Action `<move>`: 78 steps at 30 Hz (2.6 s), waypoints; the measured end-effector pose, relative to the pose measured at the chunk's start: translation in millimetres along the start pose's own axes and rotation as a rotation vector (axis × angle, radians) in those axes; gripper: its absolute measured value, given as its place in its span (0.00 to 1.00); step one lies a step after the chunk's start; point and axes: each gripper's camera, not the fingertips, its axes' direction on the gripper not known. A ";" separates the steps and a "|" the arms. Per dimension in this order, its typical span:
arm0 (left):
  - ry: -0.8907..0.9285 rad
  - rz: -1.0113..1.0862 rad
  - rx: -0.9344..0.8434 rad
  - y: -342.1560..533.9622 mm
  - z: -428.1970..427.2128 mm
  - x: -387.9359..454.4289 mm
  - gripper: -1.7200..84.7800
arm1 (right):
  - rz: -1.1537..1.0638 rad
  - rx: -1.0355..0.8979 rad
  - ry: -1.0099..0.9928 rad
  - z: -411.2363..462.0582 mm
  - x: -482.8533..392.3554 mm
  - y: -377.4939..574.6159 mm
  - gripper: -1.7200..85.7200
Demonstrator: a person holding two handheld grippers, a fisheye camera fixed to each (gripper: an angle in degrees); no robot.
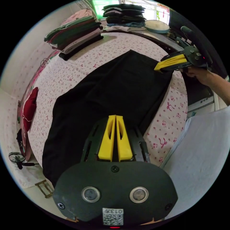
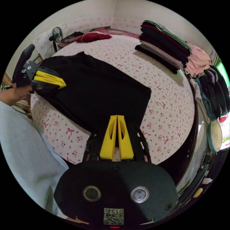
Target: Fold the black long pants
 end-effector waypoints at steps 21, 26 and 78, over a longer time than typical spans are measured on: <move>-0.084 -0.940 0.385 385.8 -52.1 -174.2 0.14 | -0.355 0.124 -0.238 -12.2 -135.0 -232.1 0.05; 0.082 -1.339 0.469 522.7 -23.9 -215.5 0.20 | -0.523 0.127 -0.391 1.1 -199.8 -345.9 0.10; 0.326 0.014 0.108 27.0 -3.3 26.0 0.16 | 0.228 0.110 -0.382 79.0 215.9 -42.0 0.16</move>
